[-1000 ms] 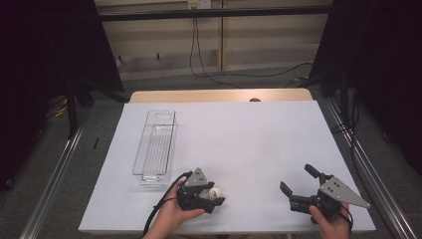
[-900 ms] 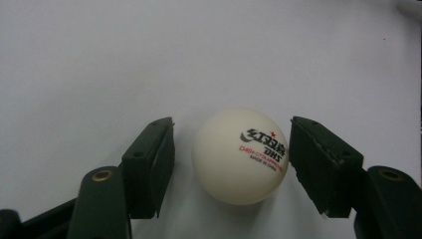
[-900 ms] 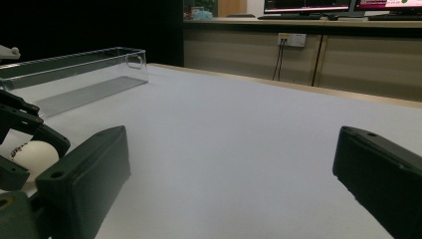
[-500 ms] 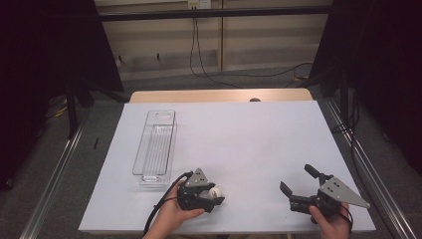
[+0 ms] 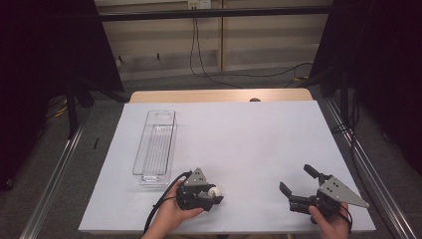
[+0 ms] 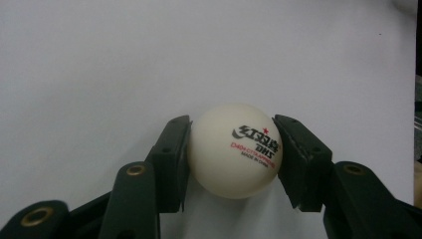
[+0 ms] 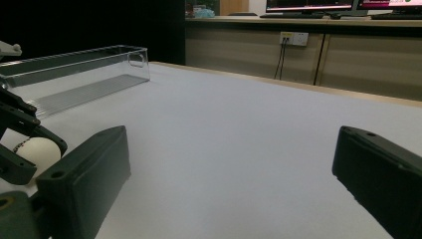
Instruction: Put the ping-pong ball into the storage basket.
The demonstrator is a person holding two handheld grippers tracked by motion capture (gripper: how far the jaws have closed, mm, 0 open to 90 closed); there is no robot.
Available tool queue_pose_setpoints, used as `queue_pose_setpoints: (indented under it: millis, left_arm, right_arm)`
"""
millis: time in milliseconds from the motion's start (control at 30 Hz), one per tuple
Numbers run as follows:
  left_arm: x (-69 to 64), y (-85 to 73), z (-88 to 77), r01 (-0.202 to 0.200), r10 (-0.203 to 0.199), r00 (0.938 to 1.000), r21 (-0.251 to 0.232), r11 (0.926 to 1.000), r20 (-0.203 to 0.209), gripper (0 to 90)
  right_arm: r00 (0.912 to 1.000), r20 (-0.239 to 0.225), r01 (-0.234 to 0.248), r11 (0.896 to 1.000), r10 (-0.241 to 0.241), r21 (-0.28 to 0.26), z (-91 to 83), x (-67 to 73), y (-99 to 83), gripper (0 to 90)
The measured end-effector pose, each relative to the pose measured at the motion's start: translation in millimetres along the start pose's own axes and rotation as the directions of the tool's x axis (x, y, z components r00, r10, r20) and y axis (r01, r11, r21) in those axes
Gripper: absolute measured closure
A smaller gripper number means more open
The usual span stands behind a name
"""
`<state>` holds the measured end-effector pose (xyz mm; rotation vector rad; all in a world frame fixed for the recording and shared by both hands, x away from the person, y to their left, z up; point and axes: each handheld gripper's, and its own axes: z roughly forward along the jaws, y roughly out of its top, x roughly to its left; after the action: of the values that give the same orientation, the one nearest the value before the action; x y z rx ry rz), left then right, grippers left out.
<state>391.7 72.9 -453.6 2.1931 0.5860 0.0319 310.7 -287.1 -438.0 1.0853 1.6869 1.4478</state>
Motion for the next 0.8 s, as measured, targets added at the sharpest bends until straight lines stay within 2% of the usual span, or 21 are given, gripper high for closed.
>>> queue_pose_setpoints:
  millis: [167,267,433,533,567,800]
  left_arm:
    - [0.2,0.0,-0.1,-0.009,0.009,0.9999,0.002,1.0,0.004,51.0]
    - [0.2,0.4,-1.2,0.001,-0.001,0.9998,0.01,0.9999,0.019,51.1]
    - [0.2,0.6,-1.9,0.001,-0.001,0.9999,0.009,1.0,0.011,51.1]
    - [0.1,0.7,-3.0,0.007,-0.007,1.0,-0.006,1.0,0.003,51.1]
    - [1.3,1.2,-3.8,0.001,-0.001,0.9999,-0.001,1.0,0.013,51.1]
    - [1.4,1.7,-5.9,0.02,-0.019,0.9997,-0.017,0.9997,0.014,51.1]
  right_arm:
    - [1.0,0.003,-0.001,1.0,0.001,0.0,0.3,0.4,-0.1,1.4]
    - [1.0,-0.001,-0.004,1.0,0.004,0.003,0.2,0.6,-0.2,1.4]
    - [1.0,-0.005,0.0,1.0,0.0,0.005,0.4,0.7,-0.1,1.4]
    - [1.0,-0.006,-0.002,1.0,0.002,0.007,0.6,1.2,-0.1,1.5]
    - [1.0,-0.009,-0.001,1.0,0.001,0.008,0.4,1.2,0.0,1.4]
    - [1.0,-0.004,0.0,1.0,0.0,0.006,0.9,2.0,0.2,1.5]
